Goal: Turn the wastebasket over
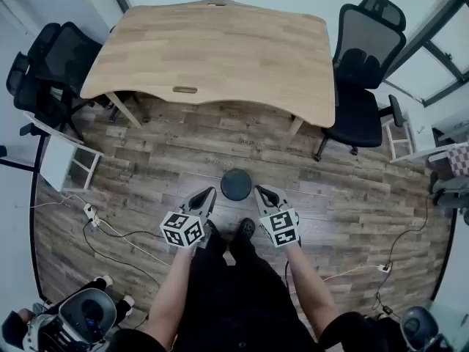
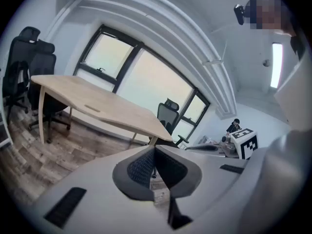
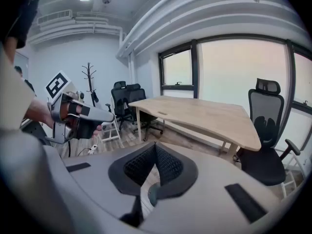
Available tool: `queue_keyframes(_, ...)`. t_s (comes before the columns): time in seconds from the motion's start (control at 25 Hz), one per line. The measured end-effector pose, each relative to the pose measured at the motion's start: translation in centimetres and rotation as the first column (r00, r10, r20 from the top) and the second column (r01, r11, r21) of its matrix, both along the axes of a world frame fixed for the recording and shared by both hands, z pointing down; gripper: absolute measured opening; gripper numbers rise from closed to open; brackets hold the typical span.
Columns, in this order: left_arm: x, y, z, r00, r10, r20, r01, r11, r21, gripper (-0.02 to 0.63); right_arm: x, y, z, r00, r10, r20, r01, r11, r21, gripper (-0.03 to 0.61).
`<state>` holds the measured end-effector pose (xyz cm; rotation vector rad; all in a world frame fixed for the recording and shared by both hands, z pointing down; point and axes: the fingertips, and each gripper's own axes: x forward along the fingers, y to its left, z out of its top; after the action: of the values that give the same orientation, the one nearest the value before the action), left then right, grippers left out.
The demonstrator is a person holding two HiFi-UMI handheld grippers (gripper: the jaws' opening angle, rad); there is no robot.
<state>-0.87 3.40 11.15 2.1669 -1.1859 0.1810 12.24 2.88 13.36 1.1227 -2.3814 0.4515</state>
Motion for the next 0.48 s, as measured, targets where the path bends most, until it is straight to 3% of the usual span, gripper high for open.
queue_keyframes(0.28, 1.4, -1.2, -6.4, 0.999, 0.023, 0.047, -0.029, 0.991, 0.129, 0.017, 0.3, -1.9, -8.0, 0.995, -0.012, 0.102, 0.0, 0.993, 0.115, 0.032)
queue_keyframes(0.48, 1.8, -2.9, -13.7, 0.999, 0.039, 0.038, -0.048, 0.961, 0.274, 0.017, 0.3, -2.4, -13.5, 0.986, -0.057, 0.159, 0.029, 0.984, 0.177, 0.032)
